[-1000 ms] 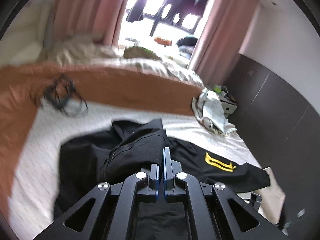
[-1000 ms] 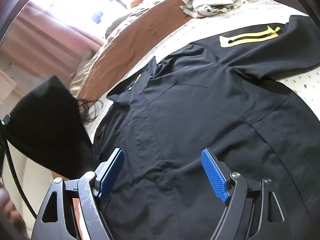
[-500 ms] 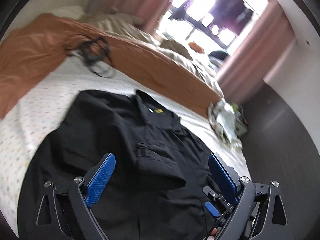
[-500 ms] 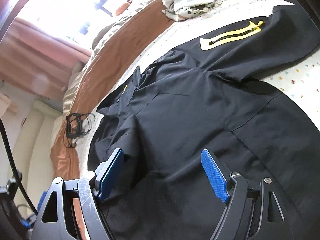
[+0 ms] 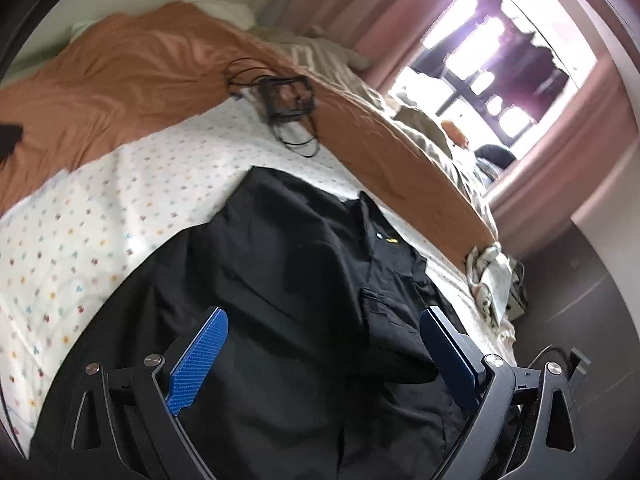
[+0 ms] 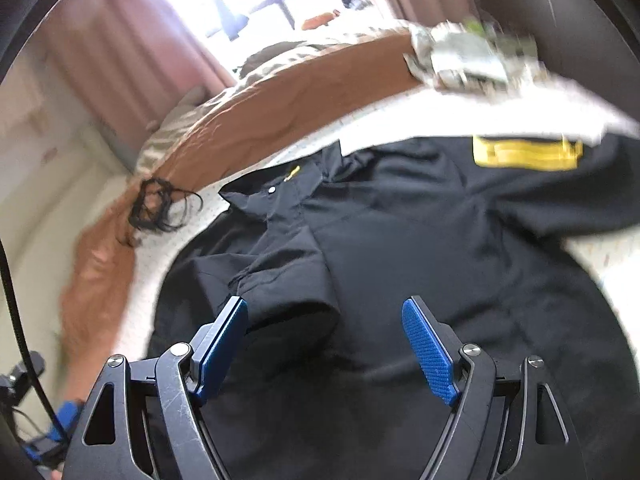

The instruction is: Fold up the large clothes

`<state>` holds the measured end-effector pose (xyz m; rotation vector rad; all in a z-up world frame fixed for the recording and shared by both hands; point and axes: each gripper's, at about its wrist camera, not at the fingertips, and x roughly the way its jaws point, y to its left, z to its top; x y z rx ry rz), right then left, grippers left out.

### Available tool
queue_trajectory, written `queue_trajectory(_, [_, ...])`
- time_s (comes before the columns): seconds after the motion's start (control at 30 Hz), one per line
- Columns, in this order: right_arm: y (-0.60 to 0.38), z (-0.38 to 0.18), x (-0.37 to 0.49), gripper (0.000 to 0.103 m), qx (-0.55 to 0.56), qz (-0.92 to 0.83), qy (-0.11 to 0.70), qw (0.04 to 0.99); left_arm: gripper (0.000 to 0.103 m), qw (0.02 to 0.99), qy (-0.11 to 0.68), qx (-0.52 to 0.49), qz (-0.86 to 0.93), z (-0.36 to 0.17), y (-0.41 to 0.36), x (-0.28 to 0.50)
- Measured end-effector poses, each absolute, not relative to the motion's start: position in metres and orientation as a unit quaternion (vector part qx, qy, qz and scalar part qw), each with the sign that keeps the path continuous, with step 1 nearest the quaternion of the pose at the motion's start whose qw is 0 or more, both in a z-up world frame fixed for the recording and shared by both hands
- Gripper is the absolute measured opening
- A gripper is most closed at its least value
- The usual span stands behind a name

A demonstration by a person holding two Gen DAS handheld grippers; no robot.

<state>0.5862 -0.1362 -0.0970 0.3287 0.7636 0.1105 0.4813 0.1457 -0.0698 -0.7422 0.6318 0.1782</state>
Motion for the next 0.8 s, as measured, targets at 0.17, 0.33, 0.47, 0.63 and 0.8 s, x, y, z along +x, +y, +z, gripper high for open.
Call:
queue_trajectory(0.17, [-0.096, -0.086, 0.604, 0.080, 0.124, 0.080, 0.363, 0.920, 0.097, 0.866, 0.309, -0.384, 0.089, -0.085, 0.164, 0.477])
queue_trajectory(0.33, [-0.064, -0.106, 0.629, 0.080, 0.086, 0.082, 0.400, 0.909, 0.097, 0.862, 0.308, -0.390, 0.097, -0.092, 0.177, 0.469])
queue_trajectory(0.47, [-0.055, -0.139, 0.643, 0.080, 0.066, 0.065, 0.438, 0.894, 0.097, 0.852, 0.317, -0.403, 0.108, -0.104, 0.187, 0.466])
queue_trajectory(0.63, [-0.059, -0.173, 0.646, 0.080, 0.045, 0.049, 0.485, 0.872, 0.097, 0.851, 0.310, -0.409, 0.112, -0.104, 0.190, 0.463])
queue_trajectory(0.8, [-0.093, -0.175, 0.643, 0.061, 0.117, 0.049, 0.488, 0.864, 0.097, 0.852, 0.317, -0.404, 0.102, -0.105, 0.183, 0.467])
